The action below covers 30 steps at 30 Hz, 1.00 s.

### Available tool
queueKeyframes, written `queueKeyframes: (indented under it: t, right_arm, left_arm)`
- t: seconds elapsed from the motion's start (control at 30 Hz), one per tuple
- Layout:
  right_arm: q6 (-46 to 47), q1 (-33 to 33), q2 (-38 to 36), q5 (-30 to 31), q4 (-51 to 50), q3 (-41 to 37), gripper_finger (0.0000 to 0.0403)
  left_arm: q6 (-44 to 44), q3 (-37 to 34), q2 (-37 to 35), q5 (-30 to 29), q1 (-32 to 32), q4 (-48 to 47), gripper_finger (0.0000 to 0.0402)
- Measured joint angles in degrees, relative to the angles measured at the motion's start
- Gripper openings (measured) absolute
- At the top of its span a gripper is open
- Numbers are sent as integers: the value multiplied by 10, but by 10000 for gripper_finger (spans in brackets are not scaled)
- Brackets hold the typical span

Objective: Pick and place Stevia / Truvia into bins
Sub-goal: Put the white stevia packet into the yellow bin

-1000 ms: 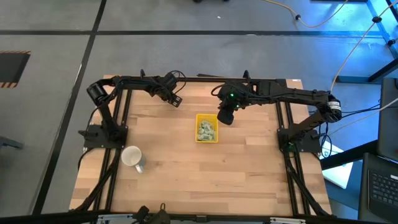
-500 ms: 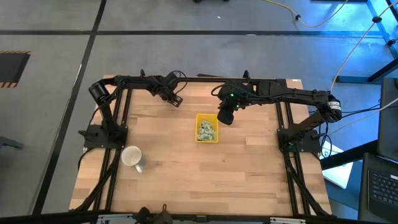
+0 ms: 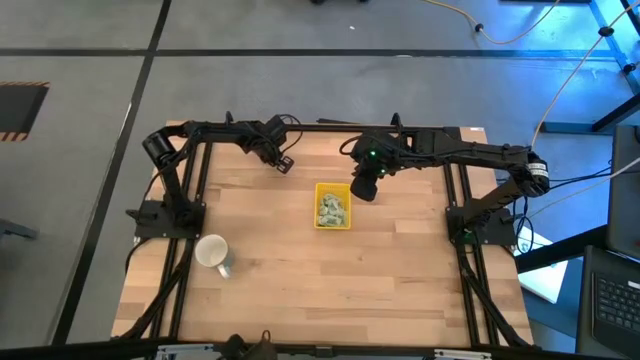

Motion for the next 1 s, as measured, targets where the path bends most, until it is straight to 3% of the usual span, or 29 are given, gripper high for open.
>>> queueKeyframes:
  t: [0.3,0.47,0.73,1.0]
  right_arm:
    - [1,0,0,0,1,0,87]
    - [0,0,0,0,12,0,87]
    - [-3,0,0,0,43,0,87]
    - [-2,0,0,0,45,0,87]
  left_arm:
    - [1,-2,-105,119,-20,2,2]
    - [0,-1,-161,187,-75,102,2]
    - [7,0,-164,203,-198,258,3]
    - [7,-1,-111,159,-261,271,3]
